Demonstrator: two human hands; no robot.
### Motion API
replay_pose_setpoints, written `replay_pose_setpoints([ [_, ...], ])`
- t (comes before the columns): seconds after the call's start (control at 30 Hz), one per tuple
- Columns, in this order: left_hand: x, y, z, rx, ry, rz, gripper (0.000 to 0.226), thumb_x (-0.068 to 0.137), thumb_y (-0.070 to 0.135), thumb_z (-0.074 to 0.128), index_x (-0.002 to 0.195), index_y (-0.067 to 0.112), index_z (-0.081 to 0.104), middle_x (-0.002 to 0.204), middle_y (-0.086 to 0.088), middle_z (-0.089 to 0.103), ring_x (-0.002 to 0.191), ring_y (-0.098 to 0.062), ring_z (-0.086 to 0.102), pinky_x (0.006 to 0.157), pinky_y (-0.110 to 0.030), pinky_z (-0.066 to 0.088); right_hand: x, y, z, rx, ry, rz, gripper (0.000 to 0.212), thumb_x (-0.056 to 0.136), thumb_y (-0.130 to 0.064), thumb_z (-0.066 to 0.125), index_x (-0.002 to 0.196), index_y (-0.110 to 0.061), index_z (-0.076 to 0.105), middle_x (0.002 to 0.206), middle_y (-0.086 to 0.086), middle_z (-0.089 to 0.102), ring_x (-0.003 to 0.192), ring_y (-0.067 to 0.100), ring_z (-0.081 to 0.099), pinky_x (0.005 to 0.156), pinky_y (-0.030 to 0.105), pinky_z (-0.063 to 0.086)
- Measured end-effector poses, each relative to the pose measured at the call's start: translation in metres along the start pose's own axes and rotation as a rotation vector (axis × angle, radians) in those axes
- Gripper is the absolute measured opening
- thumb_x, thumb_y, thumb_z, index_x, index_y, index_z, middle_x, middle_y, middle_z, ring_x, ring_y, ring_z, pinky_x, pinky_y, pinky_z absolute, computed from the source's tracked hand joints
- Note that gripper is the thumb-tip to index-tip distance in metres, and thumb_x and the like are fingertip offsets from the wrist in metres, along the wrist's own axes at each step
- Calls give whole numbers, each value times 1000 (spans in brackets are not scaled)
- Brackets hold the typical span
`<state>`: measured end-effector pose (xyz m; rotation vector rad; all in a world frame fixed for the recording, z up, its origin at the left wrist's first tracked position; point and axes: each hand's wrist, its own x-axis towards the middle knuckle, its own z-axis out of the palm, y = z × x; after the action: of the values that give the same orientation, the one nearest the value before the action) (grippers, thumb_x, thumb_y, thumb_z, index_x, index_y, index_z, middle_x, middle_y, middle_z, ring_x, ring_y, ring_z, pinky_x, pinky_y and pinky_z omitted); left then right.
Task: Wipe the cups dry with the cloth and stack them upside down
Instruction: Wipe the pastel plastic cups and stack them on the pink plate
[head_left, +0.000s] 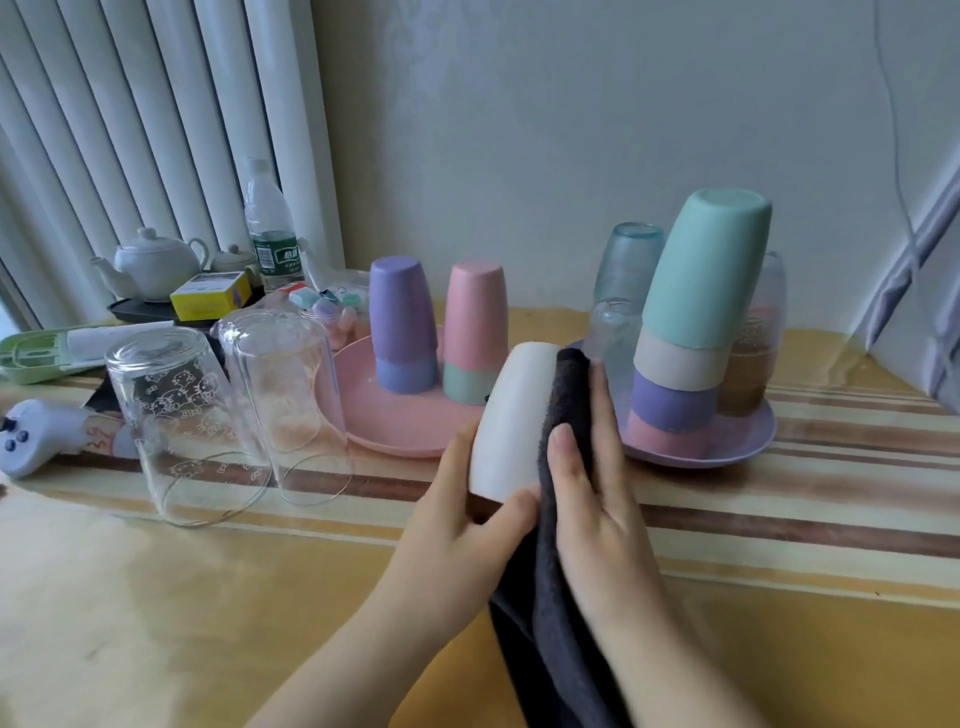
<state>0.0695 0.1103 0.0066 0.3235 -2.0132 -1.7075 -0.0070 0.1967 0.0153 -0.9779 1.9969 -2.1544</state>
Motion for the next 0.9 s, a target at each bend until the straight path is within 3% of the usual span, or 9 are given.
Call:
replay_pose_setpoints([
  [0.2,-5,1,-3,-52,-192,106,62,78,39,63,137,35,44,126,26,60,119,8,52,87,-5,41,8,-15,-13,41,73,65,28,98,-36,33,124,-42,26,123,-42,27,109,-37,26,89,-11,19],
  [0.33,-7,2,-5,-140,-234,49,52,74,34,63,123,41,49,109,36,64,104,18,56,79,-1,42,13,-18,-24,215,99,218,19,99,-23,31,104,-34,45,112,-27,44,100,-14,47,87,-2,29],
  [0.47,2,-5,-15,-237,-176,56,57,67,49,58,121,34,53,127,8,61,116,-10,59,100,-34,45,-3,-18,-15,156,-34,316,10,97,-31,28,104,-35,32,93,-29,38,80,-15,37,66,-9,25],
  [0.53,10,-7,-18,-340,-86,37,69,56,49,59,116,19,45,116,0,59,91,-10,66,84,-35,52,-9,-20,-7,150,-115,328,10,95,-34,26,96,-36,36,86,-34,46,68,-13,44,62,-12,27],
  [0.63,19,-5,-21,-282,12,45,62,56,56,64,106,24,49,94,11,61,73,-8,61,64,-36,50,-9,-19,-3,198,-168,300,26,95,-38,23,115,-40,40,113,-37,44,94,-26,46,74,-12,29],
  [0.7,15,-7,-20,-175,73,112,52,68,55,66,107,24,51,93,9,58,80,-9,59,67,-33,52,-6,-16,-6,171,-107,234,38,91,-42,24,128,-37,30,127,-34,35,106,-31,36,82,-12,24],
  [0.77,11,-5,-20,-173,166,161,31,83,34,66,109,23,53,100,1,58,85,-5,59,70,-16,51,-3,-12,-6,126,-69,140,46,89,-42,27,134,-35,25,132,-35,28,108,-37,29,85,-11,22],
  [0.83,6,0,-18,-132,208,196,15,95,16,58,109,22,59,97,7,67,83,3,61,68,-8,48,-4,-6,0,108,-55,68,43,95,-42,34,136,-35,24,138,-33,26,118,-32,24,90,-9,20],
  [0.9,5,1,-16,-37,202,197,17,98,23,55,113,26,61,102,18,69,90,11,61,71,-4,45,-7,0,8,74,-51,17,45,92,-37,37,134,-40,22,141,-32,24,126,-26,22,95,-6,20],
])
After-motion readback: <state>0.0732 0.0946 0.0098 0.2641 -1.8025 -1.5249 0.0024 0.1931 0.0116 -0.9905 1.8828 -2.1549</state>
